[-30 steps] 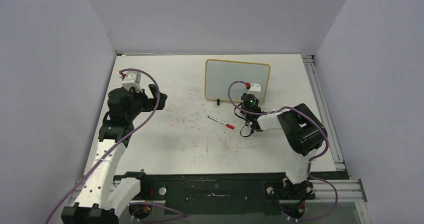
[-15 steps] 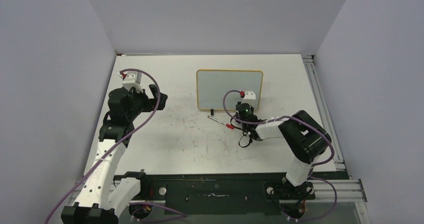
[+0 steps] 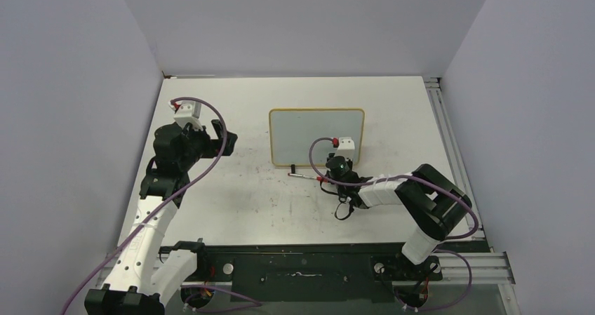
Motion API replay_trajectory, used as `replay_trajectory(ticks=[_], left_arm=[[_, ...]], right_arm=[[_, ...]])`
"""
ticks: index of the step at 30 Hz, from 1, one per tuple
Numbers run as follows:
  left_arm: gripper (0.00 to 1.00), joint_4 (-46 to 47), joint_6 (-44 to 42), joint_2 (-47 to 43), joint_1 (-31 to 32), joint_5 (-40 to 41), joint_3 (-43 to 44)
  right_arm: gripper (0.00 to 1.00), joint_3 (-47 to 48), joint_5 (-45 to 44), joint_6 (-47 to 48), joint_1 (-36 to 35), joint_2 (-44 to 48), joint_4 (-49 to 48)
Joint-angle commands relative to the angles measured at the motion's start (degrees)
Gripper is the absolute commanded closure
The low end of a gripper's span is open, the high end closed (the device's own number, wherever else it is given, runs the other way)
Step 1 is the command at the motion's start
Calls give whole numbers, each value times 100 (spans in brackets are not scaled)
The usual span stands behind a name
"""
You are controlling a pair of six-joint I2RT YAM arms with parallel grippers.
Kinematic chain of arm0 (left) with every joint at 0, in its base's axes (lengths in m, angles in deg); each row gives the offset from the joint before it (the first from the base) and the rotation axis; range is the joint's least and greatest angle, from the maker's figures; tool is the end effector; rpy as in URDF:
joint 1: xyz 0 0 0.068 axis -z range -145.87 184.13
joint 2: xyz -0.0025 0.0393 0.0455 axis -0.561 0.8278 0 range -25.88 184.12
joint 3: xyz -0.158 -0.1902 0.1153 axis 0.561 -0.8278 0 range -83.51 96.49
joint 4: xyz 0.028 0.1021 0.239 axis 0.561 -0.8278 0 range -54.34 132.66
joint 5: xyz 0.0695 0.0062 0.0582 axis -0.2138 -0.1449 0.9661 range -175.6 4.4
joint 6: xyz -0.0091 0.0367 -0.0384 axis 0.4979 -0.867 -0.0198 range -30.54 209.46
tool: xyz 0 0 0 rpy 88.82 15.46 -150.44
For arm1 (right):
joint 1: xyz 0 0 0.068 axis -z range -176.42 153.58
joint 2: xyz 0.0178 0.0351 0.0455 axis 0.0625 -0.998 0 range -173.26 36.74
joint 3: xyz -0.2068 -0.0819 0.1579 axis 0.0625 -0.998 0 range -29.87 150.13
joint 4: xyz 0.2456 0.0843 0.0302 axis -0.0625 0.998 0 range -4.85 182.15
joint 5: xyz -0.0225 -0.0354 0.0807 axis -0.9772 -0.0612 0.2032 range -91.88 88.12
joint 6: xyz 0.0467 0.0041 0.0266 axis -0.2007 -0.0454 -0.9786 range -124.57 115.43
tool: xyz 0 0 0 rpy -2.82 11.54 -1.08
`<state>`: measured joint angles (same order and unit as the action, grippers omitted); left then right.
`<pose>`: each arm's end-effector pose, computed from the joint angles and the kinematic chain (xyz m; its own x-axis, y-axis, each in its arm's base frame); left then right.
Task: Write a sentence on the whiteboard
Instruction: Move the whiteboard stand to the center of the board.
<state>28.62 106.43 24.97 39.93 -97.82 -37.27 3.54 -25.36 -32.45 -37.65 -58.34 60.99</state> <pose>0.2036 -0.0282 0.3236 -0.3916 -0.2468 -0.8864 0.1925 0.9200 -0.3413 0.2327 0.1851 0.1243 -0.5764 0.0651 -0.8146 -0.1101 0.9815 0.1564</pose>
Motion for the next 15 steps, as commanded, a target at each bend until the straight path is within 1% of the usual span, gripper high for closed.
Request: replay_trajectory(ticks=[1,8,15], left_arm=[[4,227,-27,-57,49,-14,26],[4,218,-35,-50,79,9,24],[4,201,-45,-32,103,29,34]], right_arm=[[95,-105,126,-255,-310,216,215],[95,-121,45,-439,-619,155,193],[95,137,-57,-464,-908,-97,191]])
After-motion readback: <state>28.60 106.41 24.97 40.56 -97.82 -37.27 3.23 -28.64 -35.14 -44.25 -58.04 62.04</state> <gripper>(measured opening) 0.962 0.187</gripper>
